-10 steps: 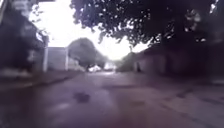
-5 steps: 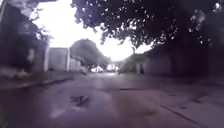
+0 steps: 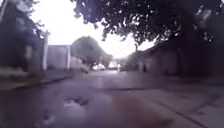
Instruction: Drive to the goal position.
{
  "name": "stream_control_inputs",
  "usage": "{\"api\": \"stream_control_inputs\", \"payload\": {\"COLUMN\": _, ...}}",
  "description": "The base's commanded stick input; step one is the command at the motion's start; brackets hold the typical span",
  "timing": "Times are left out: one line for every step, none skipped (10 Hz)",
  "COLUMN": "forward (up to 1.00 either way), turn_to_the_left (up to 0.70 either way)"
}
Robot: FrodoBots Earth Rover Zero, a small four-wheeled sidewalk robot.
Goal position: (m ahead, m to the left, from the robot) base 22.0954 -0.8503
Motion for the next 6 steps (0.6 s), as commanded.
{"api": "stream_control_inputs", "payload": {"forward": 0.70, "turn_to_the_left": 0.00}}
{"api": "stream_control_inputs", "payload": {"forward": 0.70, "turn_to_the_left": 0.00}}
{"api": "stream_control_inputs", "payload": {"forward": 0.70, "turn_to_the_left": 0.00}}
{"api": "stream_control_inputs", "payload": {"forward": 0.70, "turn_to_the_left": 0.00}}
{"api": "stream_control_inputs", "payload": {"forward": 0.70, "turn_to_the_left": 0.00}}
{"api": "stream_control_inputs", "payload": {"forward": 0.70, "turn_to_the_left": 0.00}}
